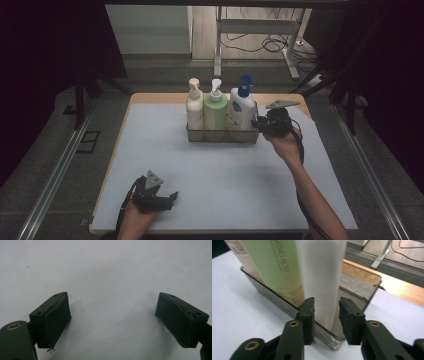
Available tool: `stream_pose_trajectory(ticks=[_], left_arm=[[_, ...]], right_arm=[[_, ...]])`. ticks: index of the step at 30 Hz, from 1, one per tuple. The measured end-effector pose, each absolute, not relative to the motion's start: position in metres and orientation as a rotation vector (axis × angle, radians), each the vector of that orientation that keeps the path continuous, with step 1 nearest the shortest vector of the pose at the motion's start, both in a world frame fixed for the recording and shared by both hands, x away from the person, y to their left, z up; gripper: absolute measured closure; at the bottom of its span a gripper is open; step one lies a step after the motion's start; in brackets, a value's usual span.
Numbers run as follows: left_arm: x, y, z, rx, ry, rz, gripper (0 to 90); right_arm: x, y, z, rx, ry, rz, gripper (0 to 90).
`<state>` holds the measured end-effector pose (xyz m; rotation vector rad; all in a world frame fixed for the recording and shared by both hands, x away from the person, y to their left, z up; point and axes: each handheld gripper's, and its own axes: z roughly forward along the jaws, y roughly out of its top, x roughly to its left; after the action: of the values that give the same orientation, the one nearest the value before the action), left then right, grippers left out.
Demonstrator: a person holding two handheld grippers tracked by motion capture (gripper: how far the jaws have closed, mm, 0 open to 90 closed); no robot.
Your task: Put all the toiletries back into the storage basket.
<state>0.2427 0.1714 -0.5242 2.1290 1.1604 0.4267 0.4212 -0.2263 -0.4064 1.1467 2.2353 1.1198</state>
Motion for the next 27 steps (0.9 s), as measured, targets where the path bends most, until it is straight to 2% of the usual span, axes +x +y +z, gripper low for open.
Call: stream_pose_trajectory(ticks=[9, 13, 27], left_arm=[[0.243, 0.171, -0.524, 2.129, 1.16, 0.426, 12.3], [0.243, 0.171, -0.524, 2.128, 1.161, 0.426, 12.3], [0.243, 0.172, -0.524, 2.128, 1.161, 0.426, 12.3]], right_arm=[[0.431, -0.233, -0.41, 1.182, 2.211, 1.099, 84.6], [0.44, -0.232, -0.416, 1.204, 2.211, 1.081, 88.9], [0.467, -0.222, -0.439, 1.266, 2.234, 1.056, 89.7]])
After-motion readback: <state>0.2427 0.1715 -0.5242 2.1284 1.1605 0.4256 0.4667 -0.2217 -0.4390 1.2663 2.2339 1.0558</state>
